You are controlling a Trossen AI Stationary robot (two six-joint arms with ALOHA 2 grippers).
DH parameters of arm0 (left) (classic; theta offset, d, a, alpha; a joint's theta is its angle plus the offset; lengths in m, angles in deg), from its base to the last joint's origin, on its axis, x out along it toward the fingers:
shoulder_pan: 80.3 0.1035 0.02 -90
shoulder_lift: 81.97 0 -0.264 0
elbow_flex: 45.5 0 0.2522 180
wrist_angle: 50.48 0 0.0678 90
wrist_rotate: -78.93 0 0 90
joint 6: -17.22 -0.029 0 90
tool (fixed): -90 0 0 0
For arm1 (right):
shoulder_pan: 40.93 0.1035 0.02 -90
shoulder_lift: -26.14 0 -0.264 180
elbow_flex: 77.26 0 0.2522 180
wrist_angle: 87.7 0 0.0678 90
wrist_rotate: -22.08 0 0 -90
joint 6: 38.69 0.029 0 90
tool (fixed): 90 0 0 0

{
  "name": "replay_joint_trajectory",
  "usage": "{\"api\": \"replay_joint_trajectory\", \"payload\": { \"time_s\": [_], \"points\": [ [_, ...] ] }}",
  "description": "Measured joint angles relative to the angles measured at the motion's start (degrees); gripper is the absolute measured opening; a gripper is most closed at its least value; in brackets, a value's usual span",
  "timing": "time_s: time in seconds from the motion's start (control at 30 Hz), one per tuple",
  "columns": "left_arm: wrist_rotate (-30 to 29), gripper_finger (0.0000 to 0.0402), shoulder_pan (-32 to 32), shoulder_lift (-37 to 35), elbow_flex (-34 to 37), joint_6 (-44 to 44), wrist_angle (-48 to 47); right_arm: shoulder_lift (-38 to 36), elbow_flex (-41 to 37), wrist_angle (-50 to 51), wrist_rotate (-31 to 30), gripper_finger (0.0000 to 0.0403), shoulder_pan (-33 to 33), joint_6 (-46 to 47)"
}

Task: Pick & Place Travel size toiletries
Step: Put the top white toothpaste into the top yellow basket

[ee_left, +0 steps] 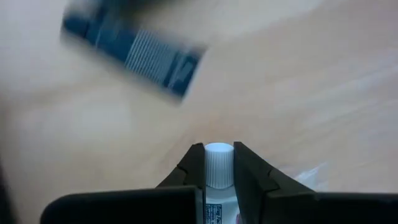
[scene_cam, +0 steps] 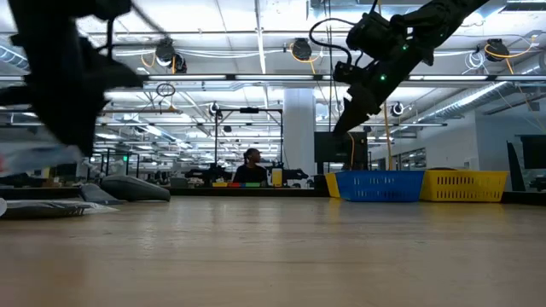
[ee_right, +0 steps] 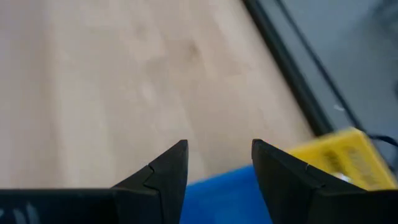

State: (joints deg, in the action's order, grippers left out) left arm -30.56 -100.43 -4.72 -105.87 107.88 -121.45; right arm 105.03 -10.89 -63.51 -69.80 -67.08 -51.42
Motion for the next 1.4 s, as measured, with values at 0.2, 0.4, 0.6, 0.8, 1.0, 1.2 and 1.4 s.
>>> {"api": "replay_joint_trajectory", "payload": {
  "time_s": [0.2,0.4,0.6,0.8,1.0,1.2,1.4],
  "points": [
    [-17.50,0.0034,2.01,-0.07,-7.06,-11.32,0.35,0.00,0.02,-3.65,12.93,0.0171,0.02,1.05],
    [-32.68,0.0036,4.08,-0.09,-12.05,-26.00,7.34,0.00,0.02,-7.02,19.96,0.0171,0.02,3.06],
    [-36.55,0.0039,7.14,-0.11,-12.81,-49.85,30.29,0.00,0.02,-9.99,24.71,0.0171,0.85,4.28],
    [-27.66,0.0038,10.64,-0.11,-12.85,-72.26,54.15,0.00,0.02,-13.55,24.70,0.0171,3.80,4.59],
    [-17.32,0.0038,13.35,0.33,-12.85,-82.40,67.44,-0.01,0.02,-18.09,24.73,0.0171,7.49,4.59],
    [-11.85,0.0038,14.88,2.27,-12.87,-87.59,74.49,0.00,0.02,-24.37,24.73,0.0171,10.62,4.81],
    [-8.19,0.0040,16.07,5.84,-12.85,-89.90,82.23,-0.02,0.02,-29.56,24.73,0.0171,12.37,6.73]
  ]
}}
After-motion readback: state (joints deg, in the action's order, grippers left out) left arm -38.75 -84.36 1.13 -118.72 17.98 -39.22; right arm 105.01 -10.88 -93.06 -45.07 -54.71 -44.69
